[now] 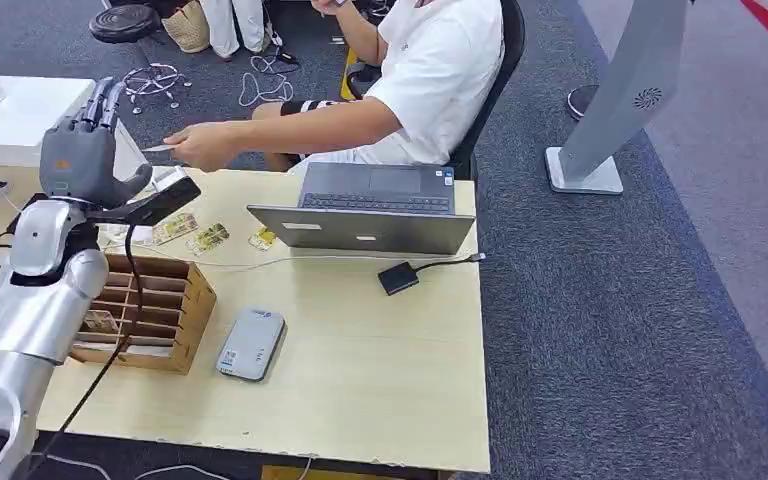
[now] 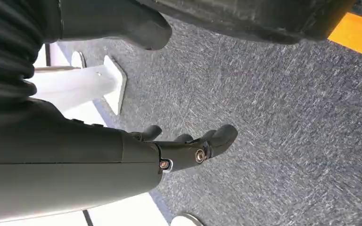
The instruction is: Pass the card to the sensor for recognition and then transmit it.
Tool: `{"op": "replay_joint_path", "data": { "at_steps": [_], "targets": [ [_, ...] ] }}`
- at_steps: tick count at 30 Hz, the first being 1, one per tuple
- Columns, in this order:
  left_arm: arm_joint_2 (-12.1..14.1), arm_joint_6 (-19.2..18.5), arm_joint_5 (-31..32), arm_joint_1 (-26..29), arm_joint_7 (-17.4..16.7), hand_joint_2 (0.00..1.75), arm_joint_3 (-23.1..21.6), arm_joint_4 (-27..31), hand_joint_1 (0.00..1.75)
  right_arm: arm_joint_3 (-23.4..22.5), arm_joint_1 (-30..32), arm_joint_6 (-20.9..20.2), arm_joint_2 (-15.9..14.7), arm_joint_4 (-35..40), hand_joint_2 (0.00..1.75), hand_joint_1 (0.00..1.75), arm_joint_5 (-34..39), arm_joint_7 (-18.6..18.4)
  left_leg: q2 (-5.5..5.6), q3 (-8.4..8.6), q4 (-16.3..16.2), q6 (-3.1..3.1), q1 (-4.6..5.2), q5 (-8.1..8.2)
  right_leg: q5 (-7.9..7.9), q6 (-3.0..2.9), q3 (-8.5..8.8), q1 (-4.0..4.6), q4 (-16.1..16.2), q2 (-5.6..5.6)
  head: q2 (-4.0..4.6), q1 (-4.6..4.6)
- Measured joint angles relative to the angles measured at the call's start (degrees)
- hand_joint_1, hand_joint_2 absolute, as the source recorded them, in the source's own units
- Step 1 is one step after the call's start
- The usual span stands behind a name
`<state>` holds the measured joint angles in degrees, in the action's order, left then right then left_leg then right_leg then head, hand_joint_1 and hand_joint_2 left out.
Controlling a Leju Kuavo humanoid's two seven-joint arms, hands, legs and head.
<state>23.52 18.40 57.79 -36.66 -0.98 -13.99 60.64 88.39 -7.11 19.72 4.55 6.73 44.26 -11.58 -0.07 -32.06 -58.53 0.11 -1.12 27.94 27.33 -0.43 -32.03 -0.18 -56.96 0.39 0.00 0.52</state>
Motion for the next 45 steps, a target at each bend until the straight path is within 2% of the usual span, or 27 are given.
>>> {"op": "replay_joint_path", "data": {
  "at_steps": [4,6,9,11,13,16,18,20,22,23,24,25,26,29,30,31,32,33,37,38,39,41,43,45],
  "targets": [
    [1.0,-0.5,-1.0,3.4,0.2,1.75,0.4,4.7,0.0,0.0,0.2,0.0,0.0,0.0,1.75,0.0,0.1,0.0,0.0,-0.03,0.0,0.01,0.0,0.01,0.0,0.0,-0.05,0.0,0.0,0.0,0.0,0.02],
    [1.5,-0.2,-5.3,5.7,2.3,1.75,1.0,7.8,0.0,0.0,0.2,0.1,0.0,0.0,1.75,0.0,0.9,0.0,0.0,-0.07,0.0,0.01,0.0,0.01,0.0,0.0,-0.02,0.0,0.0,0.0,0.0,0.04],
    [1.7,0.8,-17.0,15.4,8.0,1.75,4.9,18.0,0.0,-0.1,0.4,0.7,0.0,0.0,1.75,0.0,2.8,0.5,-0.47,0.13,0.1,0.01,0.06,0.17,0.02,0.02,0.01,-0.05,0.0,0.48,0.0,0.02],
    [1.5,0.6,-23.7,26.5,12.5,1.75,9.6,28.6,0.0,-0.4,0.9,1.1,0.0,0.0,1.75,0.0,3.7,0.9,-0.96,0.26,0.1,-0.01,0.07,0.36,0.1,0.05,-0.06,-0.07,0.0,0.95,0.0,-0.11],
    [1.0,-0.1,-25.1,32.2,14.5,1.75,12.9,34.1,0.0,-0.4,1.2,1.1,-0.1,0.0,1.75,0.0,4.1,1.0,-0.76,0.08,0.1,-0.03,0.04,0.36,0.13,0.06,-0.17,-0.05,0.0,0.77,0.0,-0.02],
    [0.5,-2.0,-25.4,36.9,15.1,1.75,16.7,39.6,0.0,-0.5,1.2,1.1,-0.1,0.0,1.75,0.0,4.0,1.0,-0.48,-0.02,0.1,-0.04,0.04,0.35,0.17,0.09,-0.13,-0.05,0.0,0.5,0.0,-0.02],
    [0.0,-4.9,-30.1,39.6,16.4,1.75,18.5,42.3,0.0,-0.8,1.2,1.1,-0.1,0.0,1.75,0.0,4.5,1.1,-0.42,-0.03,0.1,-0.03,0.04,0.34,0.17,0.09,-0.06,-0.05,0.0,0.44,0.0,-0.02],
    [-1.4,-11.1,-42.0,44.9,20.6,1.75,21.8,46.2,0.0,-1.2,1.3,1.5,-0.1,0.0,1.75,0.0,5.6,1.7,-0.59,0.04,0.1,-0.01,0.05,0.37,0.16,0.08,-0.01,-0.06,0.0,0.58,0.0,0.0],
    [-6.1,-24.4,-59.5,50.4,25.4,1.75,29.3,50.4,0.0,-1.7,1.6,2.3,-0.1,0.0,1.75,0.0,6.9,2.8,-0.68,0.0,0.1,-0.07,0.06,0.42,0.17,0.09,-0.04,-0.06,0.0,0.68,0.02,-0.13],
    [-9.4,-35.6,-69.4,51.7,24.4,1.75,34.4,51.4,0.0,-1.9,1.7,2.8,-0.1,0.0,1.75,0.0,7.5,3.6,-0.61,0.01,0.1,-0.07,0.06,0.41,0.19,0.09,-0.07,-0.06,0.0,0.61,0.0,-0.13],
    [-12.9,-45.5,-80.0,52.2,21.0,1.75,41.5,51.5,0.0,-2.2,1.8,3.4,-0.1,0.0,1.75,0.0,7.8,4.1,-0.53,-0.02,0.1,-0.07,0.05,0.41,0.25,0.15,-0.07,-0.05,0.0,0.52,0.0,-0.06],
    [-15.0,-53.9,-90.5,51.7,15.4,1.75,46.6,51.1,0.0,-2.5,1.8,3.9,0.0,0.0,1.75,0.0,8.2,4.6,-0.51,-0.03,0.1,-0.07,0.01,0.41,0.25,0.15,-0.12,-0.03,0.0,0.51,0.0,-0.04],
    [-17.7,-60.9,-100.6,49.7,7.8,1.75,54.9,49.7,0.0,-2.7,1.8,4.5,0.0,0.0,1.75,0.0,8.3,4.9,-0.48,-0.07,0.1,-0.07,0.02,0.41,0.25,0.15,-0.12,-0.04,0.1,0.46,0.0,0.0],
    [-17.7,-60.9,-100.7,49.6,7.7,1.75,55.0,49.7,0.0,-2.7,1.8,4.5,0.0,0.0,1.75,0.0,8.3,4.9,-0.47,-0.07,0.1,-0.08,0.02,0.41,0.25,0.15,-0.12,-0.04,0.1,0.46,0.0,0.0],
    [-18.1,-61.7,-101.9,49.3,6.7,1.75,56.1,49.4,0.0,-2.7,1.8,4.5,0.1,0.0,1.75,0.0,8.3,4.9,-0.46,-0.08,0.1,-0.07,0.02,0.41,0.25,0.15,-0.12,-0.04,0.1,0.45,0.0,0.0],
    [-21.6,-64.8,-110.5,45.9,0.4,1.75,66.7,46.2,0.0,-2.7,1.8,5.2,0.2,0.1,1.75,0.0,8.3,5.3,-0.49,-0.01,0.1,-0.07,0.03,0.42,0.26,0.14,-0.1,-0.05,0.1,0.47,0.02,-0.02],
    [-24.8,-58.7,-111.9,42.7,-0.7,1.75,77.7,40.9,0.0,-2.7,1.8,5.4,0.4,0.1,1.75,0.0,8.3,5.5,-0.59,0.07,0.1,-0.03,0.03,0.44,0.25,0.12,-0.08,-0.04,0.0,0.56,0.0,-0.13],
    [-29.1,-41.7,-102.3,38.8,9.8,1.75,90.1,28.6,0.0,-2.7,1.6,5.6,0.6,0.2,1.75,0.0,7.9,4.5,-0.48,0.06,0.1,-0.04,0.01,0.43,0.25,0.11,-0.06,-0.03,0.0,0.45,0.0,-0.17],
    [-33.4,-21.9,-96.6,36.6,23.8,1.75,96.7,14.3,0.0,-2.6,1.2,5.4,0.7,0.1,1.75,0.0,6.9,4.0,-0.08,0.04,0.1,-0.09,0.07,0.39,0.3,0.19,0.09,-0.07,0.1,0.06,0.0,-0.13],
    [-34.6,-17.7,-94.7,36.3,25.7,0.0,97.5,11.6,0.0,-2.5,1.1,5.2,0.7,0.1,1.75,0.0,6.6,3.8,-0.01,0.03,0.1,-0.11,0.11,0.39,0.3,0.2,0.11,-0.11,0.1,-0.01,0.0,-0.13],
    [-35.9,-13.4,-92.4,36.0,27.1,0.0,98.2,8.5,0.0,-2.3,1.0,5.0,0.7,0.1,1.75,0.0,6.2,3.6,0.02,0.03,0.1,-0.14,0.19,0.38,0.3,0.21,0.13,-0.18,0.1,-0.04,0.0,-0.04],
    [-38.4,-5.9,-88.2,35.8,27.7,0.0,98.9,2.2,0.0,-1.6,0.7,4.5,0.7,0.1,1.75,0.0,5.6,3.1,0.02,0.04,0.1,-0.26,0.32,0.43,0.28,0.26,0.13,-0.22,0.1,-0.05,0.02,-0.04],
    [-39.8,-2.4,-86.1,35.4,27.2,0.0,98.9,-3.9,0.0,-1.1,0.4,3.6,0.7,0.1,1.75,0.0,5.1,2.8,0.02,0.04,0.1,-0.35,0.36,0.41,0.23,0.34,0.15,-0.26,0.2,-0.04,0.0,-0.02],
    [-40.2,-1.9,-85.9,35.1,27.1,0.0,98.9,-9.5,0.0,-0.7,0.2,2.6,0.6,0.1,1.75,0.0,5.1,2.9,0.02,0.04,0.0,-0.36,0.37,0.41,0.23,0.36,0.16,-0.32,0.2,-0.05,0.0,0.02]
  ]
}}
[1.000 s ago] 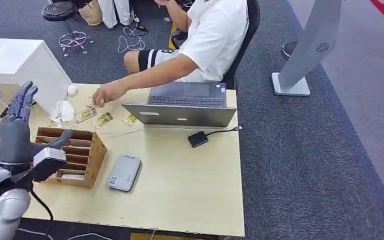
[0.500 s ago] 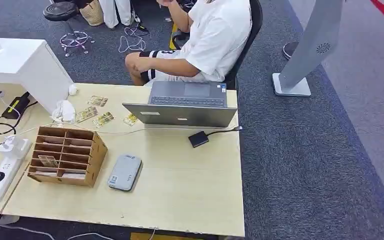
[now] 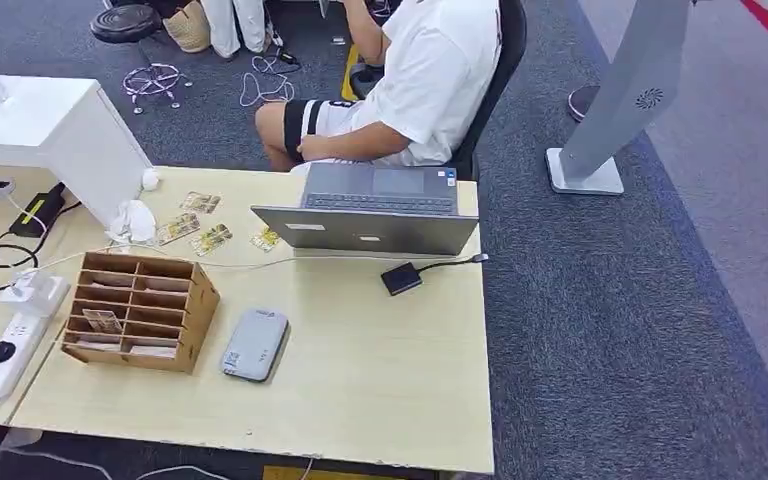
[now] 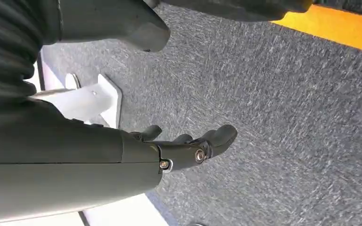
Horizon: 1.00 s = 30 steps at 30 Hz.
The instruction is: Pass the card to the sensor for recognition and then transmit it.
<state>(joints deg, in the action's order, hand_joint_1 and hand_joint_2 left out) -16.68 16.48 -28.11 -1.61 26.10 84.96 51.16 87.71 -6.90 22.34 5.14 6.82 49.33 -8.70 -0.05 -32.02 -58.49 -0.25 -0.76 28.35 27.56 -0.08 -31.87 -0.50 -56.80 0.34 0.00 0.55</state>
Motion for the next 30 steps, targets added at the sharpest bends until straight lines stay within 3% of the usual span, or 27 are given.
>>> {"op": "replay_joint_path", "data": {
  "at_steps": [1,3,6,7,8,9,18,30],
  "targets": [
    [0.0,0.0,0.0,-0.2,0.2,1.75,0.0,-2.2,0.0,0.1,-0.1,-0.2,0.0,0.0,1.75,0.0,0.0,0.1,0.0,0.0,0.0,0.0,0.0,0.0,0.0,0.0,0.0,-0.01,0.0,0.0,0.0,-0.02],
    [0.2,-0.1,0.1,-0.6,0.1,1.75,0.0,-6.7,0.0,0.5,-0.1,-0.7,-0.1,0.0,1.75,0.0,-0.2,0.1,0.0,0.03,0.0,0.0,0.0,0.0,0.0,0.0,0.01,-0.01,0.0,0.0,0.0,-0.02],
    [1.9,-1.0,0.6,-0.9,-3.5,1.75,-0.7,-13.7,0.0,0.0,-0.2,-2.9,-0.3,0.0,1.75,0.0,-0.4,-0.3,-0.01,0.11,0.0,0.01,-0.02,0.0,0.0,-0.01,0.0,0.01,0.0,0.02,0.0,0.0],
    [2.5,-1.4,1.1,-0.8,-4.3,0.0,-1.7,-16.0,0.0,-1.1,-0.1,-3.8,-0.5,0.1,1.75,0.0,-0.5,-0.1,-0.01,0.11,0.0,0.01,-0.05,0.0,0.0,-0.01,0.01,0.04,0.0,0.02,0.0,0.0],
    [2.8,-1.7,1.5,-0.8,-4.8,0.0,-2.6,-17.4,0.0,-2.2,0.1,-4.4,-0.6,0.1,1.75,0.0,-1.1,0.0,-0.01,0.1,0.0,0.01,-0.08,-0.01,0.0,-0.01,0.0,0.07,0.0,0.02,0.0,0.0],
    [3.3,-2.1,2.0,-0.8,-5.2,0.0,-3.6,-18.6,0.0,-3.3,0.2,-4.7,-0.8,0.2,0.0,0.0,-1.8,0.1,-0.01,0.09,0.0,0.01,-0.08,0.0,0.0,-0.01,0.0,0.08,0.0,0.02,0.0,0.0],
    [6.2,-4.3,5.9,0.1,-8.5,0.0,-14.3,-24.2,0.0,-14.5,2.5,-6.9,-2.0,1.4,0.0,0.0,-9.0,1.3,-0.01,0.05,0.0,0.02,-0.12,0.0,0.01,-0.02,0.0,0.12,0.0,0.03,0.0,0.0],
    [8.6,-7.1,11.3,2.6,-12.6,0.0,-30.3,-25.5,0.0,-31.4,5.5,-10.4,-3.0,4.0,0.0,0.0,-18.5,3.0,-0.02,0.06,0.0,0.02,-0.13,0.0,0.01,-0.02,0.0,0.12,0.0,0.05,0.0,-0.02]
  ]
}}
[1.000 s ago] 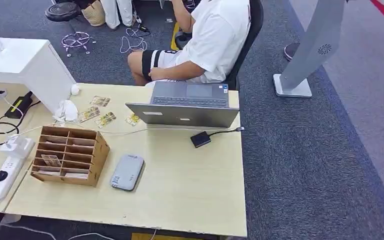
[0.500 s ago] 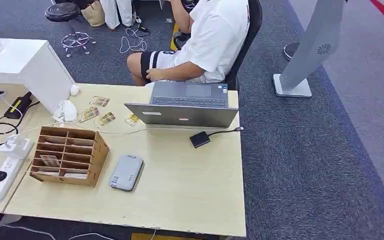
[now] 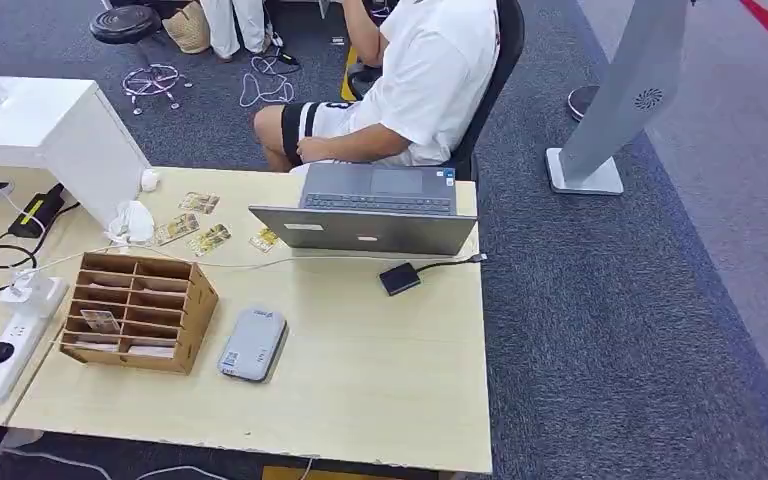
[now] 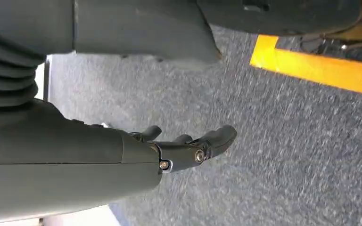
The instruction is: Pass the card to the sensor for recognition and then transmit it.
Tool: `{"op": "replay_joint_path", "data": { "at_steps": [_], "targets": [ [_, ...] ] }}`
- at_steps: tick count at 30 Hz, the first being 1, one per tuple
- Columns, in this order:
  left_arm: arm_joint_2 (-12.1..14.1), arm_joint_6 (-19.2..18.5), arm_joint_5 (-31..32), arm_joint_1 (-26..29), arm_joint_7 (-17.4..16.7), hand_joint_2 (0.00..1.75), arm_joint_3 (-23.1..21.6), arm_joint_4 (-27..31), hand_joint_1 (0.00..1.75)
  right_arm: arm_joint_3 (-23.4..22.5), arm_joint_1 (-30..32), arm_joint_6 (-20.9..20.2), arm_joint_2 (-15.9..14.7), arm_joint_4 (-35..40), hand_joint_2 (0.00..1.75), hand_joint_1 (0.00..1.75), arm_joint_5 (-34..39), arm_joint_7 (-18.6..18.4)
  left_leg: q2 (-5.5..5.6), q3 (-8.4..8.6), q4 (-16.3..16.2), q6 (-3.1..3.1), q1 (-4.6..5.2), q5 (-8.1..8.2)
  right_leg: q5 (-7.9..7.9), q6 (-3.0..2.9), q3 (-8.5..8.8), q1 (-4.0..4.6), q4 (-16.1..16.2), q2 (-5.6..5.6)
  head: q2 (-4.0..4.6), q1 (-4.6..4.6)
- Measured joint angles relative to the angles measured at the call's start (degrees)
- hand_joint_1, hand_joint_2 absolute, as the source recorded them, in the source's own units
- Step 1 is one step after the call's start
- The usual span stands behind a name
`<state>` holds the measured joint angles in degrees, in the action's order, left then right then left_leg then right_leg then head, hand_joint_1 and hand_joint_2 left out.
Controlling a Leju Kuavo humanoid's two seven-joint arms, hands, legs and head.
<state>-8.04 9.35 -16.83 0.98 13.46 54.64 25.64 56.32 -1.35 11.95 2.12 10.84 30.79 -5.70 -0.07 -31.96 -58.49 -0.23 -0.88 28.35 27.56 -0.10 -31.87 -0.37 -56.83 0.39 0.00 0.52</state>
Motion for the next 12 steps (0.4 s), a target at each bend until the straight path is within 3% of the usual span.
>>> {"op": "replay_joint_path", "data": {
  "at_steps": [1,2,12],
  "targets": [
    [0.2,-0.3,0.5,0.2,-0.3,0.0,-1.4,0.0,1.75,-1.5,0.3,-0.4,-0.1,0.3,0.0,0.51,-0.9,0.2,0.0,-0.01,0.0,0.0,0.0,0.0,0.0,0.0,0.0,0.0,0.0,0.0,0.0,0.02],
    [0.3,-0.5,0.9,0.4,-0.7,0.0,-2.8,0.0,1.75,-3.0,0.5,-0.8,-0.1,0.7,0.0,1.75,-1.7,0.4,0.0,0.0,0.0,0.0,0.0,0.0,0.0,0.0,0.0,0.0,0.0,0.0,0.0,0.02],
    [2.2,-2.9,5.3,2.6,-4.2,0.0,-16.4,-0.4,1.75,-17.3,2.6,-4.3,-0.2,4.2,0.0,1.75,-10.0,2.0,0.0,0.0,0.0,0.0,0.04,0.0,0.0,0.01,0.0,0.0,0.0,-0.03,0.0,-0.02]
  ]
}}
